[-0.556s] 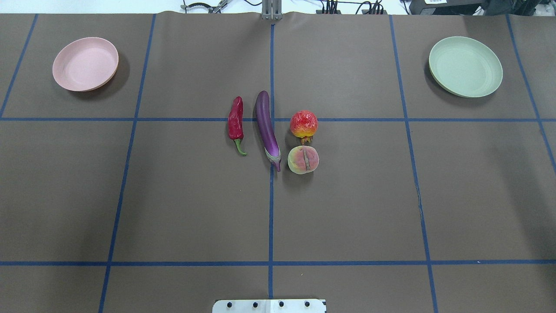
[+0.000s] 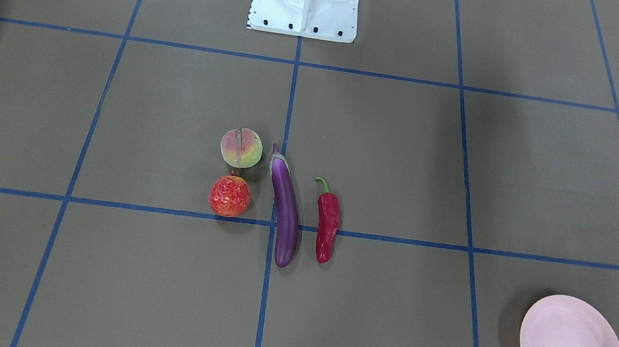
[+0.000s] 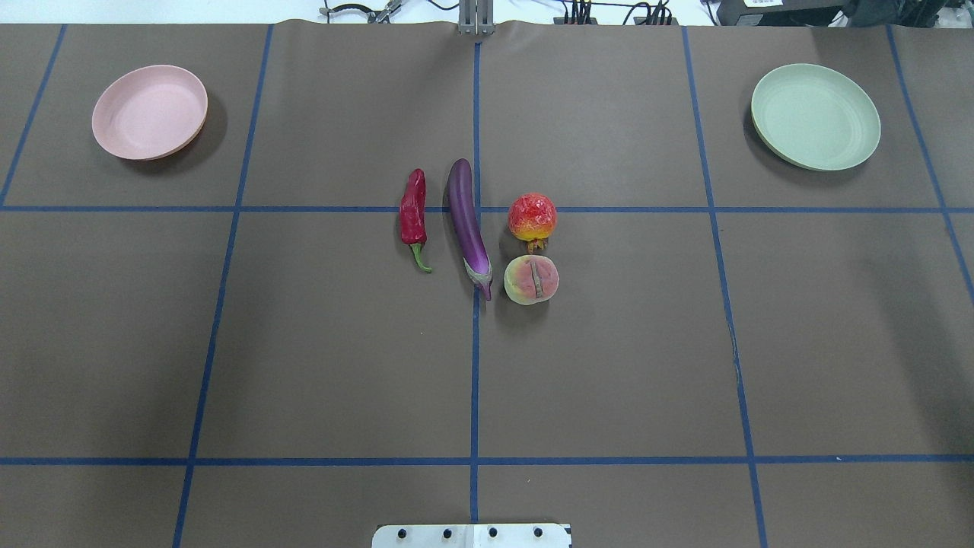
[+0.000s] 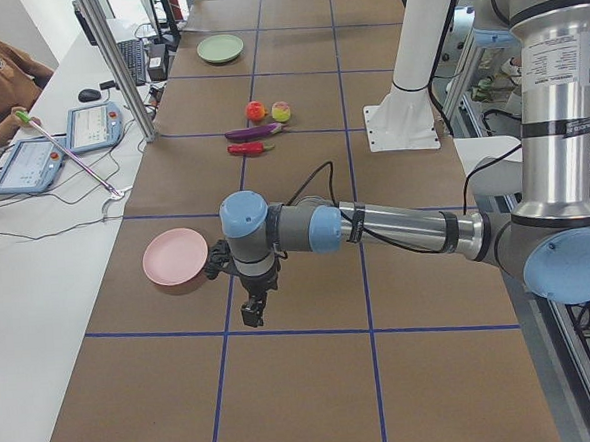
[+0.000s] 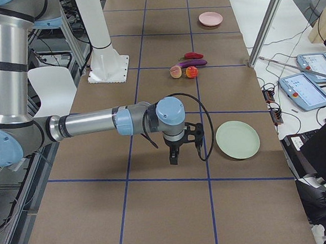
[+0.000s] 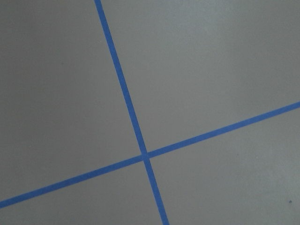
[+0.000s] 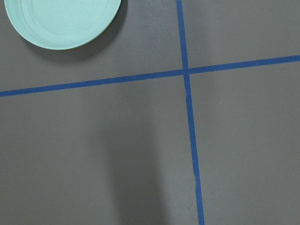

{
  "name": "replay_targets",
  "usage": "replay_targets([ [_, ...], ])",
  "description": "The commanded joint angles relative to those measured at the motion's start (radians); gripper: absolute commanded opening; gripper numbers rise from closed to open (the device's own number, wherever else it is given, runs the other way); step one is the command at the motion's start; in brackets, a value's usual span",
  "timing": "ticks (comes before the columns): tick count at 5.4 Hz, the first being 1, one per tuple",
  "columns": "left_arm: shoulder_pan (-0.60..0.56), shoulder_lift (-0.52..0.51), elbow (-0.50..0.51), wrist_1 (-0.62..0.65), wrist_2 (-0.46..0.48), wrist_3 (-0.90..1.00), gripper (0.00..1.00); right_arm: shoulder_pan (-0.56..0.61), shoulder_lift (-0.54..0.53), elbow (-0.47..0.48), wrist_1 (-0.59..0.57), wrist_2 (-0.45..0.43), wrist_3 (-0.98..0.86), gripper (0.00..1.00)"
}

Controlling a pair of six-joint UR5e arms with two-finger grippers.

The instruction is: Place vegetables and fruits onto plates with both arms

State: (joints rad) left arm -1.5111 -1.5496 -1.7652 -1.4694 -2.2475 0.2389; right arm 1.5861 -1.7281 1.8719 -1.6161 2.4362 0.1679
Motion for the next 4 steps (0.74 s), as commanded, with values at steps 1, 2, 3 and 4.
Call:
replay_targets([
  [1, 0.005, -0.084, -0.025, -0.009, -0.010, 0.000, 1.00, -0.001, 0.008, 0.000, -0.001, 0.001, 0.004, 1.00],
  [2, 0.058, -0.092, -0.046, -0.028, -0.011, -0.022, 1.00, -0.002, 0.015, 0.001, -0.001, 0.004, 0.004, 1.00],
  [3, 0.142, -0.111, -0.107, -0.046, -0.011, -0.118, 1.00, -0.002, 0.016, 0.007, -0.001, 0.007, 0.004, 1.00],
  [4, 0.260, -0.157, -0.111, -0.070, -0.001, -0.227, 1.00, -0.002, 0.016, 0.003, -0.002, 0.007, 0.004, 1.00],
])
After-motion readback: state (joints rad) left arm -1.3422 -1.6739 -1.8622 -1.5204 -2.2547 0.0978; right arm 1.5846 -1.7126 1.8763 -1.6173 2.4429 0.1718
